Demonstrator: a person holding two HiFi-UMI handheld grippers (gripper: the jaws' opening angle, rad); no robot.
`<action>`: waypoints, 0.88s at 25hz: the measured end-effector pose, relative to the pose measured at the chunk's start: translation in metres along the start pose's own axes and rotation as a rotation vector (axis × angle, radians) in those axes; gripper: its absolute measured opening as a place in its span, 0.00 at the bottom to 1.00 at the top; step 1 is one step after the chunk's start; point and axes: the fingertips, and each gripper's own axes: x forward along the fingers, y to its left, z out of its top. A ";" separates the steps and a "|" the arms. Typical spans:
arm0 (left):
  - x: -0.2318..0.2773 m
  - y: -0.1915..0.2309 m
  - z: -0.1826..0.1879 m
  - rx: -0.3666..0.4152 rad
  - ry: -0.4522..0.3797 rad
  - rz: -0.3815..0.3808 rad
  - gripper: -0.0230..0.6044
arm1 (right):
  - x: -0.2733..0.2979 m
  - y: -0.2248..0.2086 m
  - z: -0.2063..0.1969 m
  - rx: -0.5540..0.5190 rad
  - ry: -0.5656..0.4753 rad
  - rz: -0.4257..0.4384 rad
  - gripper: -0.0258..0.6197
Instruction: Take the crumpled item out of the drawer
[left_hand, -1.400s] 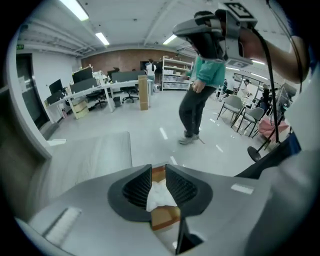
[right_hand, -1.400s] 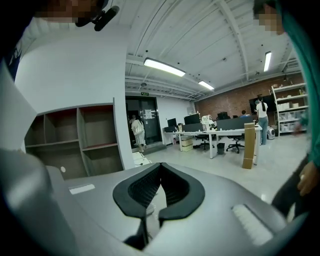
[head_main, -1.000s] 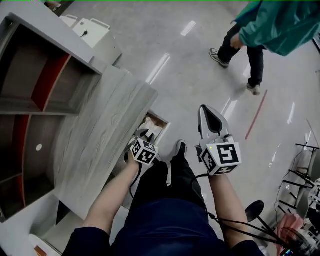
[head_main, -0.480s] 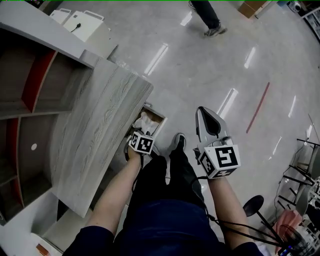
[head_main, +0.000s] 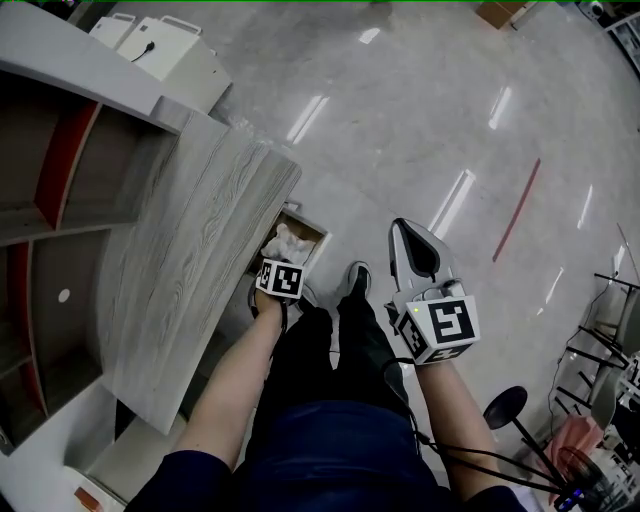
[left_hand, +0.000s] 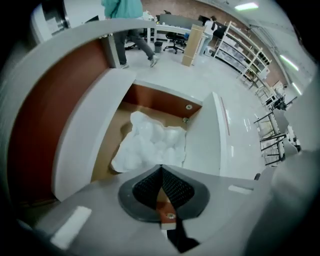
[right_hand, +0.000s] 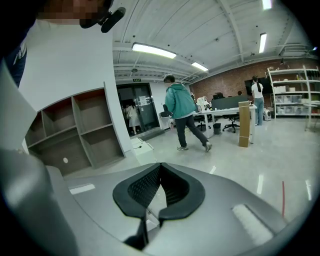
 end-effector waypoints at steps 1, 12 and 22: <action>-0.001 -0.001 0.001 -0.004 -0.012 -0.011 0.04 | 0.000 0.000 -0.002 0.001 0.005 0.001 0.05; -0.014 0.004 0.020 -0.066 -0.128 0.024 0.26 | 0.000 0.014 -0.006 -0.009 0.019 0.036 0.05; 0.001 0.009 0.013 -0.064 -0.008 0.038 0.11 | -0.006 0.021 -0.018 0.010 0.046 0.070 0.05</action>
